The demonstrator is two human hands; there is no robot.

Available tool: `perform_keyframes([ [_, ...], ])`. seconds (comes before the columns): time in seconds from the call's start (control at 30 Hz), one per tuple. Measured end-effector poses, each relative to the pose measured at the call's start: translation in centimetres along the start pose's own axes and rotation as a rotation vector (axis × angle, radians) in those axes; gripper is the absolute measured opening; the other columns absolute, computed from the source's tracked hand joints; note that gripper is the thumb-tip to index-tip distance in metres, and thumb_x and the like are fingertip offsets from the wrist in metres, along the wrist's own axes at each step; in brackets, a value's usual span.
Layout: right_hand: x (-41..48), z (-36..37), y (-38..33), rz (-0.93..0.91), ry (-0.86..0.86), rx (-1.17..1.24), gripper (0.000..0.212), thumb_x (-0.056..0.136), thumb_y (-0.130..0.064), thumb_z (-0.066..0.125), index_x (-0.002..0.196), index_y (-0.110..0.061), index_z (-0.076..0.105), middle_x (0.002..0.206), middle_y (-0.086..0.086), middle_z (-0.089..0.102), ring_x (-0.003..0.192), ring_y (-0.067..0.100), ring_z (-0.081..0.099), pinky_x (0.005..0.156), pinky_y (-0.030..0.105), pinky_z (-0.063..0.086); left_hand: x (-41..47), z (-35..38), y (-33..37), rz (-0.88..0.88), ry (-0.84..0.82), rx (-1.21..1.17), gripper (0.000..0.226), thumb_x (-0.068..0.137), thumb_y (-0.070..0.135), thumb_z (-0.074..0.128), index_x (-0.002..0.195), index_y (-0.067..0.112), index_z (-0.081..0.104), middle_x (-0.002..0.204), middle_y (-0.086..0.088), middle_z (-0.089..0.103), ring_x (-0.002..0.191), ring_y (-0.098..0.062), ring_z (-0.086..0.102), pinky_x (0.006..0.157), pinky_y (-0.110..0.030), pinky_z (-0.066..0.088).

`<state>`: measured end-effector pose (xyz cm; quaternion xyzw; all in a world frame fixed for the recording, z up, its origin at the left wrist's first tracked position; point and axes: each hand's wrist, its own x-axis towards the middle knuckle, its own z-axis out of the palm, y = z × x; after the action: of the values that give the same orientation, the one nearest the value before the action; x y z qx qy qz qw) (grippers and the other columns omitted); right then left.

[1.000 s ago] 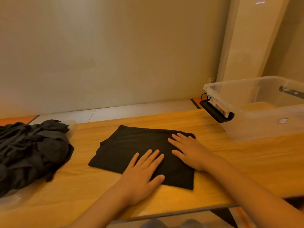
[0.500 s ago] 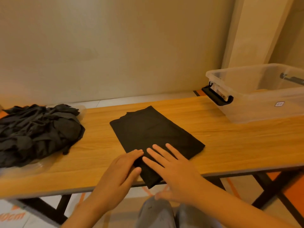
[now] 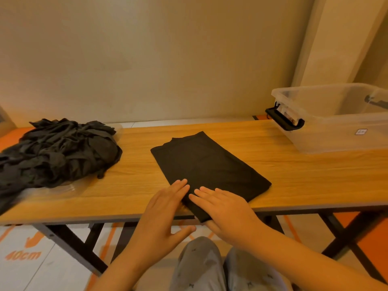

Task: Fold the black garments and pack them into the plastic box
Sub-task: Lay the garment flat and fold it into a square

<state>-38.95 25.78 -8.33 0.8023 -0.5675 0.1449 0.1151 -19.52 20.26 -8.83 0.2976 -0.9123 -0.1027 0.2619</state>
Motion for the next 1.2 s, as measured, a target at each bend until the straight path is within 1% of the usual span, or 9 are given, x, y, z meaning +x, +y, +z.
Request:
perform_keyframes([
  [0.13,-0.8,-1.0,0.4,0.093,-0.001,0.303,0.073,0.083,-0.037,0.066,0.146,-0.023,0.032,0.147,-0.008,0.041,0.138,0.005,0.033,0.114,0.023,0.027,0.7,0.7,1.6,0.122,0.036,-0.061,0.079,0.085,0.043,0.065,0.150,0.028,0.024,0.155,0.015,0.025,0.144,-0.005,0.021,0.116,-0.023,0.020],
  [0.3,-2.7,-1.3,4.7,0.203,-0.076,0.030,0.086,0.086,-0.056,0.058,0.153,-0.025,0.014,0.160,-0.007,0.008,0.147,0.008,0.004,0.112,0.021,-0.004,1.3,2.5,1.0,0.216,0.026,0.059,0.077,0.077,0.008,0.075,0.144,0.022,0.039,0.152,0.006,0.035,0.140,-0.008,0.031,0.116,-0.028,0.021],
  [0.43,-4.8,-1.0,7.1,0.235,-0.099,-0.054,0.078,0.083,-0.059,0.057,0.148,-0.025,0.031,0.154,-0.004,0.031,0.142,0.012,0.030,0.110,0.026,0.013,1.3,3.0,0.5,0.270,0.075,0.053,0.039,0.090,0.011,0.054,0.127,0.020,0.061,0.137,0.006,0.055,0.132,-0.006,0.043,0.109,-0.029,0.035],
  [0.57,-5.9,-1.2,7.6,0.196,-0.075,-0.075,0.063,0.086,-0.060,0.042,0.134,-0.021,0.055,0.137,-0.002,0.055,0.126,0.013,0.052,0.101,0.027,0.033,1.5,1.0,1.2,0.023,0.025,-0.195,0.042,0.095,0.019,0.040,0.124,0.047,0.055,0.115,0.037,0.058,0.103,0.014,0.056,0.086,-0.008,0.044],
  [0.63,-6.3,-1.3,7.9,0.158,-0.041,-0.033,0.059,0.089,-0.058,0.036,0.131,-0.022,0.057,0.134,-0.003,0.058,0.124,0.012,0.053,0.099,0.026,0.037,2.3,-0.1,1.4,-0.079,-0.014,-0.284,0.047,0.097,0.009,0.041,0.118,0.048,0.057,0.098,0.033,0.063,0.086,0.005,0.061,0.071,-0.015,0.049],
  [0.7,-6.4,-1.5,8.1,0.135,-0.011,0.037,0.055,0.095,-0.058,0.029,0.130,-0.024,0.056,0.133,-0.005,0.059,0.123,0.009,0.054,0.097,0.027,0.043,2.9,-1.3,1.5,-0.118,-0.030,-0.354,0.044,0.098,0.005,0.044,0.115,0.040,0.063,0.101,0.022,0.067,0.095,-0.002,0.062,0.080,-0.023,0.052],
  [0.9,-6.3,-2.2,7.7,0.129,0.028,0.161,0.048,0.094,-0.053,0.035,0.130,-0.029,0.055,0.129,-0.012,0.060,0.118,0.004,0.056,0.095,0.022,0.045,4.6,-4.4,1.7,-0.141,-0.047,-0.449,0.039,0.098,0.004,0.047,0.107,0.038,0.066,0.106,0.029,0.063,0.106,0.007,0.057,0.086,-0.010,0.045],
  [1.0,-6.0,-3.4,7.7,0.279,0.071,0.252,0.031,0.097,-0.035,0.046,0.127,-0.033,0.055,0.121,-0.020,0.057,0.110,-0.005,0.053,0.090,0.002,0.035,5.4,-5.8,1.7,-0.131,-0.057,-0.467,0.034,0.097,0.006,0.048,0.107,0.033,0.066,0.104,0.025,0.065,0.104,0.004,0.059,0.088,-0.015,0.047],
  [1.2,-3.4,-10.4,8.7,0.434,0.335,0.654,0.016,0.092,-0.020,0.059,0.092,-0.035,0.063,0.087,-0.011,0.067,0.088,-0.001,0.060,0.073,0.019,0.048,7.6,-9.4,2.4,-0.144,0.007,-0.556,0.027,0.097,0.005,0.048,0.107,0.021,0.068,0.100,0.008,0.071,0.099,-0.007,0.064,0.085,-0.024,0.049],
])
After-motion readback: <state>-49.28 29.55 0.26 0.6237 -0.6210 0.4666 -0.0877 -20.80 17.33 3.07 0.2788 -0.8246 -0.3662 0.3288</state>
